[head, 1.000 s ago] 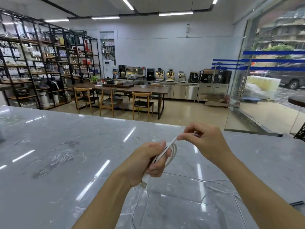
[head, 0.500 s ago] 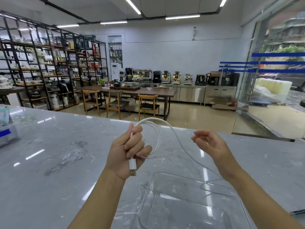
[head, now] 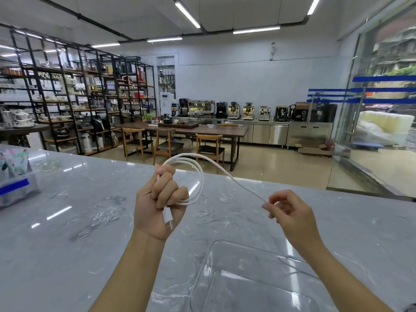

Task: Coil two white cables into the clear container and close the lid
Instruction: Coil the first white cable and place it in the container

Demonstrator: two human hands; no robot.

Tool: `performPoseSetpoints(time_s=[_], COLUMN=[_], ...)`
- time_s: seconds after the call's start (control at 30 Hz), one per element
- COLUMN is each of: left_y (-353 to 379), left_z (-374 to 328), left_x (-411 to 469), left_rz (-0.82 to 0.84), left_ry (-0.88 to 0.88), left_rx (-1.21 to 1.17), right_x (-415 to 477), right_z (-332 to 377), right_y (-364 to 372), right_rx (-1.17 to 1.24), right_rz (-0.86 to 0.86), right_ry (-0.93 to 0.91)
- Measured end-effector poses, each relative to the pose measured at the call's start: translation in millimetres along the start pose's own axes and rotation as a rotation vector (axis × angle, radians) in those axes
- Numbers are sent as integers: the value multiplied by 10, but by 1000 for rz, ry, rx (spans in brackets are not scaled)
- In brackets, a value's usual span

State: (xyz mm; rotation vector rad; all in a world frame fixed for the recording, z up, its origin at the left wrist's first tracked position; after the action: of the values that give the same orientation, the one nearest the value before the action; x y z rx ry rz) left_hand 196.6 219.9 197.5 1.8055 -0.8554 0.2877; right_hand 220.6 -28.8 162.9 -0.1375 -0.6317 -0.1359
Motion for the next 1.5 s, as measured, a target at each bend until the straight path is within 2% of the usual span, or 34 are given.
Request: performPoseSetpoints(time_s=[0.07,0.13,0.2,0.27,0.33,0.43,0.53,0.6,0.7,0.83,1.0,1.17,1.3,1.5], left_y=[-45,-105,-108,-73,-3,63,50,71,142,163,103,62,72,133], left_z=[-30,-37,-24,10,43,128,233,342,497,621,654,647,666,657], left_x=[1,17,54,91,104,139,139,130,109,95,93,95,103,77], left_rz=[1,14,6,-133,-339,-464,-507,-486,-418,-282,-266,-302,-367,-519], left_ry=[-3,-7,-1,38,90,41,-52,-116,-231,-333,-378,-390,-395,-369], left_rx=[-25,-21,11,139,359,567,780,886,1052,1200,930,653,685,665], right_x=[21,31,18,-39,-118,-222,-249,-221,-154,-114,-68,-64,-84,-153], right_z=[-33,-41,-39,-28,60,280,542,682,765,675,631,625,607,613], right_y=[-43,-51,-12,61,129,201,271,306,314,315,253,218,205,159], right_rx=[-174,-497,-816,-964,-991,-815,-612,-534,-413,-368,-228,-37,42,13], right_rz=[-57,-8,166,389,553,689,694,626,486,330,258,360,341,277], right_ry=[-155,-441,-648,-737,-769,-788,-779,-780,-717,-603,-248,74,173,237])
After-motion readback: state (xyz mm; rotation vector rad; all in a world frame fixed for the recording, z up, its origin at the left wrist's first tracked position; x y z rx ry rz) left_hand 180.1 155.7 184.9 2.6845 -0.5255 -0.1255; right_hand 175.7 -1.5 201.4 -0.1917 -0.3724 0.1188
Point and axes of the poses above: each hand's wrist, its own x-axis towards the middle knuckle, its own y-axis out of the palm, z = x × y, the point moved 1 cm from there along x, towards the middle knuckle, and after that the axes turned 7 degrees about x, right-handed, at the moved point
